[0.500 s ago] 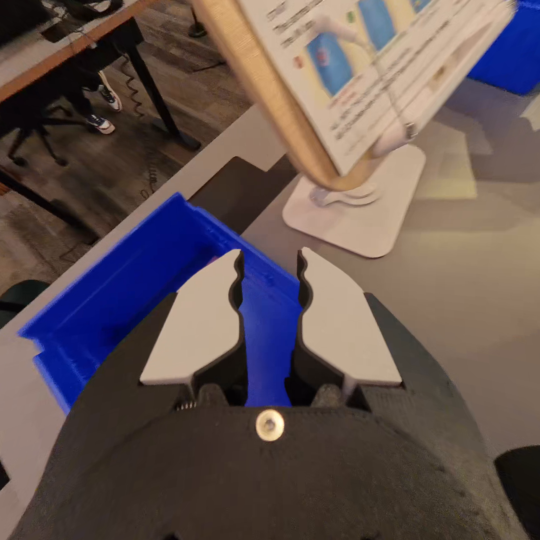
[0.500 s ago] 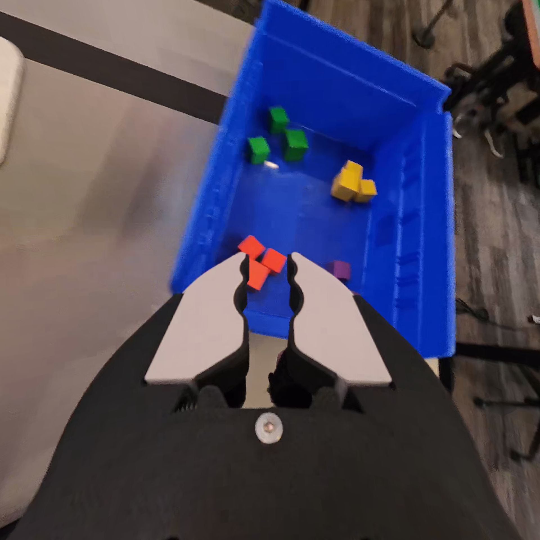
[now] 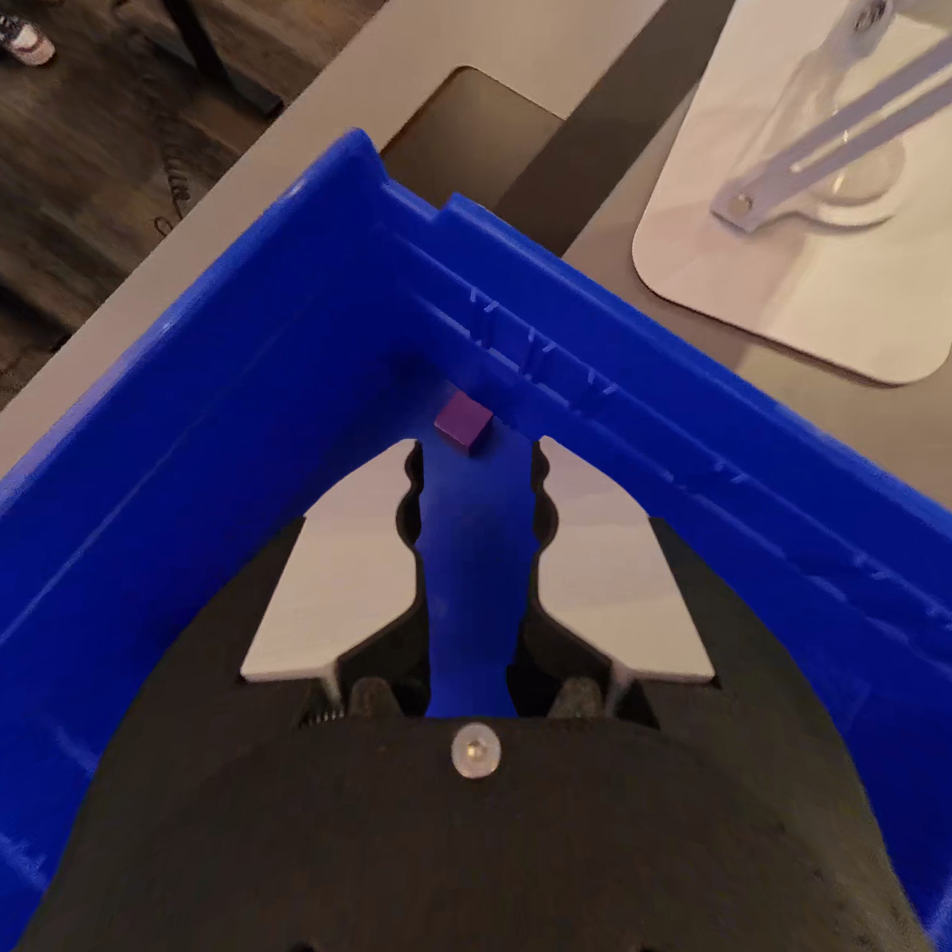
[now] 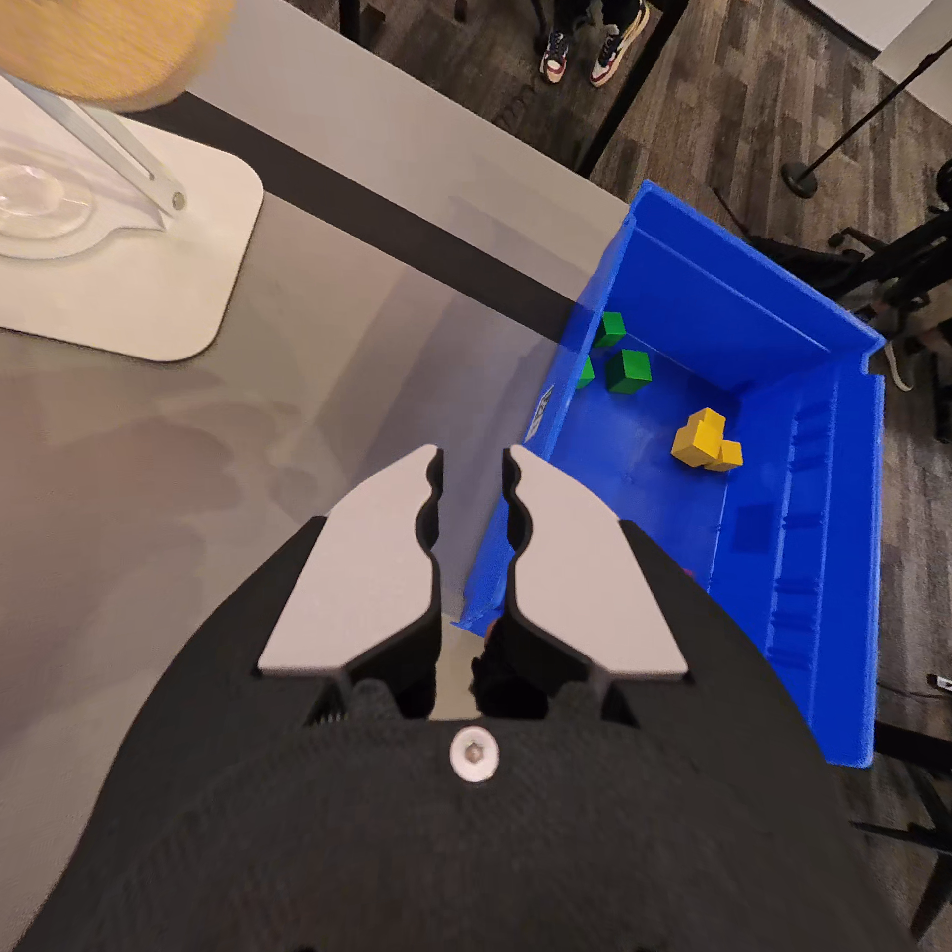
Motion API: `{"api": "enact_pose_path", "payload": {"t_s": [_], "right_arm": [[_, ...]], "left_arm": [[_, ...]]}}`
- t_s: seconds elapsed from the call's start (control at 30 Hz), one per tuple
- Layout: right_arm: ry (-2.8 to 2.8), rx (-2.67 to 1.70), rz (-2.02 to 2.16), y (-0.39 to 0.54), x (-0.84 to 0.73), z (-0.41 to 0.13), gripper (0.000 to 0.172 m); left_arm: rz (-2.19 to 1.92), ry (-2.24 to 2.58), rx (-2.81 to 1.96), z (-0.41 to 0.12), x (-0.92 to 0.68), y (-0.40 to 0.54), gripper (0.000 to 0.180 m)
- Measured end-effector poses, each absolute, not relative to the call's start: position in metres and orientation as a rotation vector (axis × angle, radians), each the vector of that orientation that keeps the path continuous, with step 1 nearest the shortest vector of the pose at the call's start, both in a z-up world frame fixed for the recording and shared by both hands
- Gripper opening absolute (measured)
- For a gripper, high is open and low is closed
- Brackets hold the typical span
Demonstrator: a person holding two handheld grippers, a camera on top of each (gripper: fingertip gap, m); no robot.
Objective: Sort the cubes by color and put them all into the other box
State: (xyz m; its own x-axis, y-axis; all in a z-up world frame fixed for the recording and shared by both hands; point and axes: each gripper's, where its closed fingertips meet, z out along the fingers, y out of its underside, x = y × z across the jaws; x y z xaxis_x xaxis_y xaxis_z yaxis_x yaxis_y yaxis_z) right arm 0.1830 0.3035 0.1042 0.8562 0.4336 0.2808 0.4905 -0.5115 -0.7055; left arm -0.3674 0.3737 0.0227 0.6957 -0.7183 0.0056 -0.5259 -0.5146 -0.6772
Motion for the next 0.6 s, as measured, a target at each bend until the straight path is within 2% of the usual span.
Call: {"api": "enact_pose_path", "payload": {"t_s": [0.2, 0.3, 0.4, 0.47, 0.6], "right_arm": [[-0.693, -2.174, -0.076, 0.303, 0.173, 0.108, 0.021], [-0.697, -2.18, -0.07, 0.303, 0.169, 0.105, 0.021], [-0.708, -2.185, -0.065, 0.302, 0.165, 0.101, 0.021], [-0.719, -2.184, -0.067, 0.301, 0.163, 0.1, 0.021], [-0.728, -2.149, -0.027, 0.3, 0.153, 0.108, 0.021]], "left_arm": [[-0.338, 1.245, -2.2, -0.003, -0.364, 0.382, 0.032], [-0.306, 1.35, -2.19, -0.013, -0.363, 0.388, 0.034], [-0.332, 1.373, -2.189, -0.02, -0.361, 0.394, 0.035], [-0.398, 1.377, -2.197, -0.025, -0.357, 0.393, 0.023], [-0.404, 1.362, -2.218, -0.026, -0.357, 0.387, 0.023]]}}
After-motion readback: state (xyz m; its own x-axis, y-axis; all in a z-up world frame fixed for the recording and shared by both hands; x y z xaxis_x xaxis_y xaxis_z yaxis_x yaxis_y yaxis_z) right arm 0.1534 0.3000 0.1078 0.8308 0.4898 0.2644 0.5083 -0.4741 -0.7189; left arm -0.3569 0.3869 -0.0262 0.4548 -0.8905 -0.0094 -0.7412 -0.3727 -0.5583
